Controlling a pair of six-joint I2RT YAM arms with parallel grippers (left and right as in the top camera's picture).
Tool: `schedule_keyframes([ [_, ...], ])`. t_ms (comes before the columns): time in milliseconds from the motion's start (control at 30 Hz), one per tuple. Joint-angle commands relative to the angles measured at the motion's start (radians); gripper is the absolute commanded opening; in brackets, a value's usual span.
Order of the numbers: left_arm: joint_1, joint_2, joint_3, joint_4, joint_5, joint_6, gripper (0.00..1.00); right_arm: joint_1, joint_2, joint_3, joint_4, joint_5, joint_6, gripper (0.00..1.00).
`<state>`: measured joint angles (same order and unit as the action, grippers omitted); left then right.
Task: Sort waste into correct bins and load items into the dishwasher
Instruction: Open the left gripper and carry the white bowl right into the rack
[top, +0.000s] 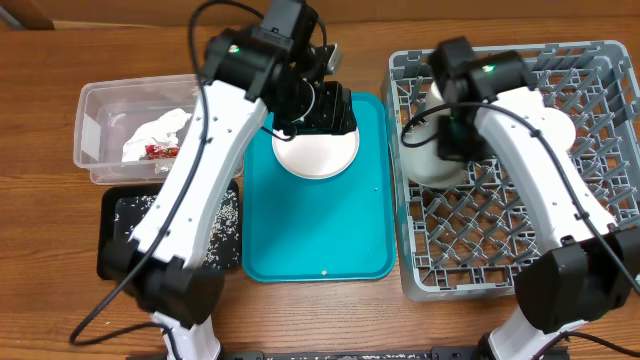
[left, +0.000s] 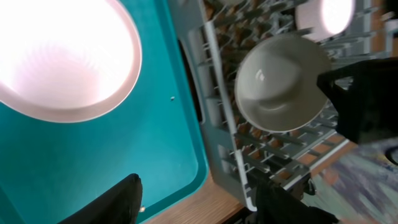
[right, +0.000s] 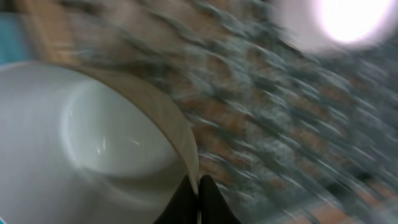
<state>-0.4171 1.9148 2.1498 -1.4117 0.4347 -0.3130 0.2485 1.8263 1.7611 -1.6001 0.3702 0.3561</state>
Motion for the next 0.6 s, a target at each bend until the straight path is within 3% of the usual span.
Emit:
schedule_keyframes([
  [0, 0.002, -0.092, 0.035, -0.002, 0.025, 0.03, 0.62, -0.048, -0.014, 0.021, -0.097, 0.339, 0.238, 0.04],
  [133, 0.002, -0.126, 0.035, -0.005, -0.005, 0.029, 0.69, -0.098, -0.03, 0.019, -0.094, 0.362, 0.251, 0.04],
  [233, 0.002, -0.128, 0.035, -0.026, -0.034, 0.03, 0.96, -0.138, -0.031, 0.019, -0.094, 0.397, 0.279, 0.04],
  [267, 0.002, -0.127, 0.035, -0.038, -0.049, 0.029, 0.99, -0.152, -0.031, 0.019, -0.094, 0.415, 0.279, 0.04],
  [567, 0.002, -0.126, 0.034, -0.072, -0.154, 0.029, 1.0, -0.341, -0.092, 0.018, -0.095, 0.43, 0.208, 0.04],
])
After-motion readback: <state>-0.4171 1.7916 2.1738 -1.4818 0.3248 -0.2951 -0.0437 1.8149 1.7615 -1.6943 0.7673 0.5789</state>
